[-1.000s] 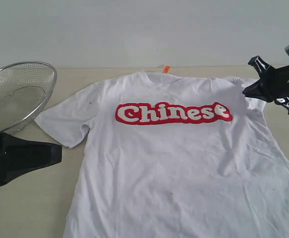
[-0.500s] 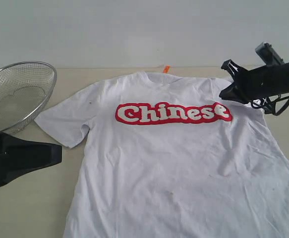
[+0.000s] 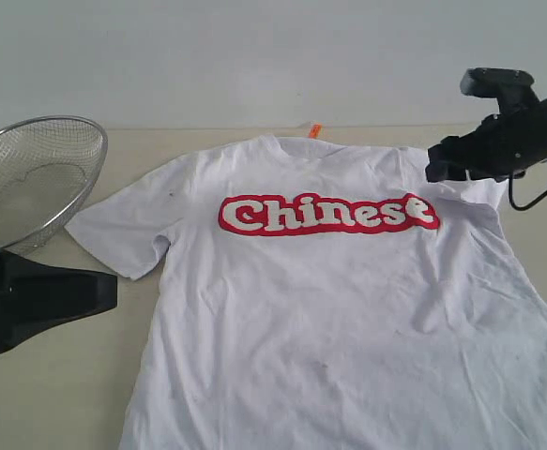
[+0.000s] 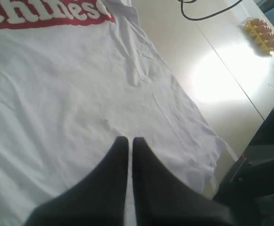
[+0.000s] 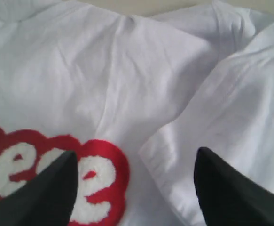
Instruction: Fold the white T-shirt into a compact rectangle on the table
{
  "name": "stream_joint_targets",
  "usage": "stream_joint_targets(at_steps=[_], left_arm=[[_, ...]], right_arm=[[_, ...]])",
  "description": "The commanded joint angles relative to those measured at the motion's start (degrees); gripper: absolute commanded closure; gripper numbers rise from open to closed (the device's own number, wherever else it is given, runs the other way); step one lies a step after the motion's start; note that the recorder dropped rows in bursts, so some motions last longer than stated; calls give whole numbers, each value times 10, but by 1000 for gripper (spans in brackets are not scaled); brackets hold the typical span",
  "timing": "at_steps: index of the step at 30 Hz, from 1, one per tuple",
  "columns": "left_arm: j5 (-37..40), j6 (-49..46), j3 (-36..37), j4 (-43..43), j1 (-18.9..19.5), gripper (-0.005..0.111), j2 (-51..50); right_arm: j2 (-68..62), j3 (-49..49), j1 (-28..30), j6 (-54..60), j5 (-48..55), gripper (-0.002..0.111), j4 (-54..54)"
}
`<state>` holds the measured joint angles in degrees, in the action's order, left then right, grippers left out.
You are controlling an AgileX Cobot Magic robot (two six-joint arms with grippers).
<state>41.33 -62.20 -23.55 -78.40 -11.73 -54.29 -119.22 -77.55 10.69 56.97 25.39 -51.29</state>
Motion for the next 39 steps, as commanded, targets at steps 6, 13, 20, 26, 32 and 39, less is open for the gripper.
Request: stream_joint_targets(at_steps=[6, 13, 20, 26, 32, 39], left_arm=[[5, -4, -1, 1, -3, 102, -4], [5, -4, -1, 3, -3, 102, -4], [6, -4, -1, 2, -3, 102, -4], [11, -4, -1, 2, -3, 102, -4], [11, -4, -1, 2, -3, 102, -4], [9, -4, -1, 2, -3, 102, -4]], right_arm=[[8, -6, 1, 14, -13, 42, 193], [7, -3, 1, 19, -2, 42, 193], [0, 20, 0, 19, -35, 45, 191], [-20, 21, -1, 19, -63, 45, 185], [-33, 21, -3, 15, -97, 53, 185], [-33, 21, -43, 16, -130, 84, 188]])
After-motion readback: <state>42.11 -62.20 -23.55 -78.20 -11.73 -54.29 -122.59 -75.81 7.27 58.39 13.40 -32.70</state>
